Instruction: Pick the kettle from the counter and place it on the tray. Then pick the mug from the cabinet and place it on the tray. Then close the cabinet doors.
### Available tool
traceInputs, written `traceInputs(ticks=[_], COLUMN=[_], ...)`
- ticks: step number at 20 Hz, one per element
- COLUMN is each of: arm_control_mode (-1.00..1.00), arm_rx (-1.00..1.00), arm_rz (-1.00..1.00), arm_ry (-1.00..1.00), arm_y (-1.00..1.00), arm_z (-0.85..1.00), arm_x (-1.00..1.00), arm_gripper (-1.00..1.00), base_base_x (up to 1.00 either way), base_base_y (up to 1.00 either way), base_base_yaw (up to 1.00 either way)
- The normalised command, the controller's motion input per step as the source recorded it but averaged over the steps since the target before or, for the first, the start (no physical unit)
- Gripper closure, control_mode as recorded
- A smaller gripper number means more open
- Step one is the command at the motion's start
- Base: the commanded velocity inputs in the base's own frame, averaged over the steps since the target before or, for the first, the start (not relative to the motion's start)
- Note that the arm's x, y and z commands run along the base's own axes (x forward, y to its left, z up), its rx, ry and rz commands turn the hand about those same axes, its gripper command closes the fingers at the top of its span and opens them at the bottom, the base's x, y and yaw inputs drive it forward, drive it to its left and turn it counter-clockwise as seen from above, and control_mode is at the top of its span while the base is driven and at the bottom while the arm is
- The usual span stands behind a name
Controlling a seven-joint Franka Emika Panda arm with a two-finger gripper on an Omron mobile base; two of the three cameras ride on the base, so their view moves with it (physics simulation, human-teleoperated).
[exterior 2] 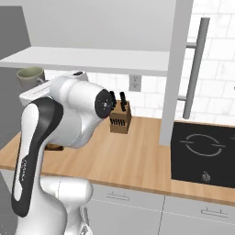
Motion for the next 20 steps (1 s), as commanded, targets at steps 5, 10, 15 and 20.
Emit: traceInputs(ticks=[5, 10, 15, 20], arm_control_mode=[-1.00, -1.00, -1.00, -1.00], arm_rx=[-0.10, -0.04, 0.00, 0.00], arm_rz=[0.22, 0.17, 0.16, 0.09], arm_ry=[0.00, 0.00, 0.00, 0.00], arm_y=[0.49, 0.32, 0.23, 0.11], arm_z=[-0.39, -0.49, -0.47, -0.49], arm_x=[-0.14, -0.02, 0.00, 0.14], arm_gripper=[1.00, 1.00, 1.00, 1.00], base_base_x=[0.00, 0.00, 0.00, 0.00], base_base_y=[0.00, 0.00, 0.00, 0.00], base_base_yaw=[0.00, 0.00, 0.00, 0.00])
